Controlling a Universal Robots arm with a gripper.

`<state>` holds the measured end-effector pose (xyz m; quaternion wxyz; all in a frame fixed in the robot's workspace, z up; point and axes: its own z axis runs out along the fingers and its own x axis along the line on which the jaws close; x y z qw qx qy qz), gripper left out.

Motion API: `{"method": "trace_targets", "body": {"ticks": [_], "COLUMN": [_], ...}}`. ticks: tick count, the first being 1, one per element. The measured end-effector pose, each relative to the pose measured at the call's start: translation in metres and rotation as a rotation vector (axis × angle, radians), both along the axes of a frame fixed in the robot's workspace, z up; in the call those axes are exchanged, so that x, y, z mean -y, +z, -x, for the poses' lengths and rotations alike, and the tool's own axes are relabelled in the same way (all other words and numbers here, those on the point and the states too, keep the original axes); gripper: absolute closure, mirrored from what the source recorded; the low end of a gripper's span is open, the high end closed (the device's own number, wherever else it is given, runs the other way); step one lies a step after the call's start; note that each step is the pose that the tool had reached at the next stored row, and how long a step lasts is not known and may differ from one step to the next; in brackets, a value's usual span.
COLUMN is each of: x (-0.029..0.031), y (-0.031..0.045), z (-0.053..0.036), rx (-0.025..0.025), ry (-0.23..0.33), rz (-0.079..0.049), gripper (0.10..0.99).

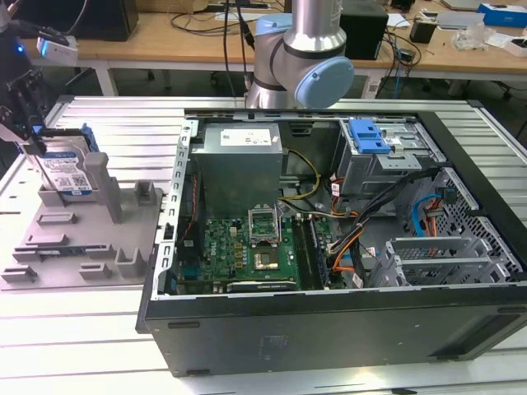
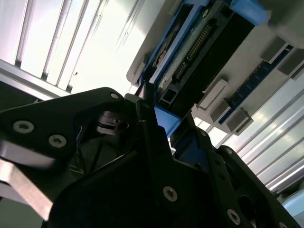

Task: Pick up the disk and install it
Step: 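Reach for the disk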

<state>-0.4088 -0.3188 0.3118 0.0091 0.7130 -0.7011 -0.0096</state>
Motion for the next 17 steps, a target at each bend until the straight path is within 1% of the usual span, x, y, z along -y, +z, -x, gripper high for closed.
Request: {"method": "trace_targets", "body": {"ticks": [1,2,4,5,7,8,9,11,14,17], "x": [0.0002,0.0003,0.0004,0.0004,0.0005,0.0005,0.0005,0.0006,0.0006,0.0007], "y": [0.0064,0.0102,0.0156,0.0206,0.0265,0.0314,0.0408,0.0565,0.0706,0.0826], "z": [0.0000,0.0000,0.0000,0.0000,0.0000,0.0000,0.0000,0.0000,-0.0001,-0.0003], "rx": [0.0000,0.0000,0.0001,0.0000,0.0000,0.0000,0.0000,0.0000,0.0001,0.0000], "ry": [0.000,0.000,0.000,0.000,0.000,0.000,0.000,0.000,0.000,0.000], "rz": [0.000,0.000,0.000,0.000,0.000,0.000,0.000,0.000,0.000,0.000], "gripper": [0.722,0.722,0.722,0.722,0.722,0.722,0.722,0.722,0.722,0.722]}}
